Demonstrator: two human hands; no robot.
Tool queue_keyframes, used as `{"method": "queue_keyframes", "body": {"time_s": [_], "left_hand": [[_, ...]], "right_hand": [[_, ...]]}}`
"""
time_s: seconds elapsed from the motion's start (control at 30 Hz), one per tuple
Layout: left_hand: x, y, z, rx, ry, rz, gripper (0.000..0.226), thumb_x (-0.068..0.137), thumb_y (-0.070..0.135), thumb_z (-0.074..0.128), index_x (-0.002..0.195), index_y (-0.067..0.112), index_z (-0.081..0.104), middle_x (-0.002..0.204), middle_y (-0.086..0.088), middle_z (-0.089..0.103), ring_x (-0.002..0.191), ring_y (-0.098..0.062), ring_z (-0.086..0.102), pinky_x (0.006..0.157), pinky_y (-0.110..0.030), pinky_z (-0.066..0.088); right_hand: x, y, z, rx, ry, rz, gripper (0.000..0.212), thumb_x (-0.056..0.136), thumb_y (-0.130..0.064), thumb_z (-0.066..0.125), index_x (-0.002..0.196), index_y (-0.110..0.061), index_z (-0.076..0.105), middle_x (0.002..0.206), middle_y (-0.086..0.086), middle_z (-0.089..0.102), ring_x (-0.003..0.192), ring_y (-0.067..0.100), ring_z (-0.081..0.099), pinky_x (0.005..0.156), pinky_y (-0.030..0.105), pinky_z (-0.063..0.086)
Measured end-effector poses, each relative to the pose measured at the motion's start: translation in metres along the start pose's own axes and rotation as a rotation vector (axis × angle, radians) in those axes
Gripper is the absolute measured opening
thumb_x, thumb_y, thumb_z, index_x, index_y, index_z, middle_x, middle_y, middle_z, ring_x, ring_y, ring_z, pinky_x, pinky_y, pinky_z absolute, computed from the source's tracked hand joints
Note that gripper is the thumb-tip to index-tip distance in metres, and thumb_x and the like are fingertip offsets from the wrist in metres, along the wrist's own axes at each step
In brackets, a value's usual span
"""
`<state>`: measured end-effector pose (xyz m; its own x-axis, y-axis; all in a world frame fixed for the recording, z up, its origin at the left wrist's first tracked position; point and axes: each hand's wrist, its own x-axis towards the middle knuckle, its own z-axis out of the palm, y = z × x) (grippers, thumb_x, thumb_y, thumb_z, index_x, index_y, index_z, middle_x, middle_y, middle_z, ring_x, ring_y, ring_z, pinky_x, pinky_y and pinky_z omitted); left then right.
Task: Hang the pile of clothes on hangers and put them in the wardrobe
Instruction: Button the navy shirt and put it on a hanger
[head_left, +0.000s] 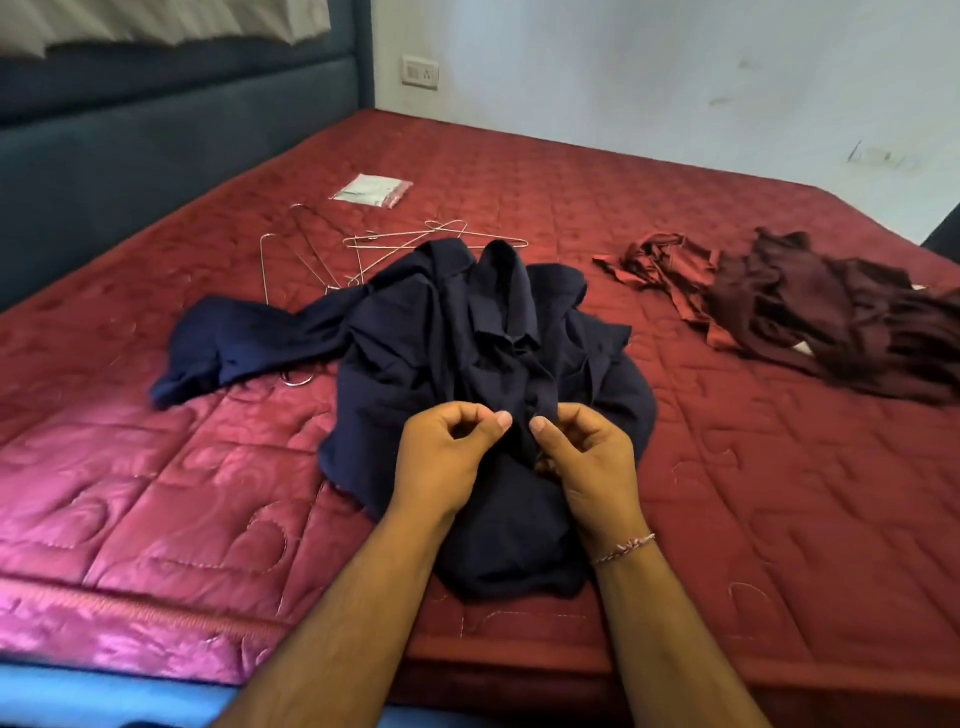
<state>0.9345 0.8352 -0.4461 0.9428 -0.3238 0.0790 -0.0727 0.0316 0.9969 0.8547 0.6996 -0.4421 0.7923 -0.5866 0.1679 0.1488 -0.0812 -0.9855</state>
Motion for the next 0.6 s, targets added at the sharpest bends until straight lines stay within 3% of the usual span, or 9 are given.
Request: {"method": "queue_keyframes", "body": {"time_s": [0.2, 0.33, 0.47, 0.6], "left_hand": [[-0.002, 0.0, -0.002, -0.069, -0.133, -0.022, 0.012, 0.092, 0.017, 0.077, 0.08, 0.018, 0.076, 0.08, 0.004, 0.076, 0.08, -0.006, 0.069, 0.083, -0.031, 0.057], [-0.003, 0.001, -0.001, -0.065, -0.16, -0.001, 0.016, 0.093, 0.016, 0.076, 0.078, 0.023, 0.075, 0.081, 0.006, 0.075, 0.082, -0.005, 0.069, 0.084, -0.03, 0.056], [-0.004, 0.002, -0.002, -0.099, -0.184, -0.005, 0.01, 0.09, 0.008, 0.078, 0.088, 0.017, 0.077, 0.089, 0.0, 0.077, 0.087, -0.011, 0.072, 0.088, -0.033, 0.059], [-0.007, 0.003, 0.0, -0.063, -0.117, 0.001, 0.011, 0.088, 0.006, 0.08, 0.087, 0.017, 0.077, 0.084, 0.004, 0.077, 0.081, -0.006, 0.071, 0.078, -0.022, 0.057]], "right_hand": [[-0.003, 0.006, 0.004, -0.099, -0.009, -0.097, 0.005, 0.09, -0.004, 0.077, 0.091, -0.008, 0.074, 0.08, 0.013, 0.071, 0.066, 0.013, 0.06, 0.063, 0.03, 0.052], [-0.004, 0.007, 0.004, -0.114, -0.039, -0.126, 0.008, 0.09, -0.003, 0.076, 0.09, -0.011, 0.075, 0.079, -0.001, 0.072, 0.065, 0.006, 0.061, 0.064, 0.022, 0.051], [-0.003, 0.009, 0.001, -0.116, 0.005, -0.121, 0.005, 0.089, -0.006, 0.078, 0.092, -0.009, 0.076, 0.081, 0.015, 0.072, 0.066, 0.012, 0.06, 0.064, 0.03, 0.052], [-0.003, 0.012, 0.0, -0.131, 0.012, -0.122, 0.006, 0.088, -0.009, 0.08, 0.093, -0.011, 0.077, 0.083, 0.006, 0.076, 0.07, 0.011, 0.064, 0.068, 0.031, 0.053]]}}
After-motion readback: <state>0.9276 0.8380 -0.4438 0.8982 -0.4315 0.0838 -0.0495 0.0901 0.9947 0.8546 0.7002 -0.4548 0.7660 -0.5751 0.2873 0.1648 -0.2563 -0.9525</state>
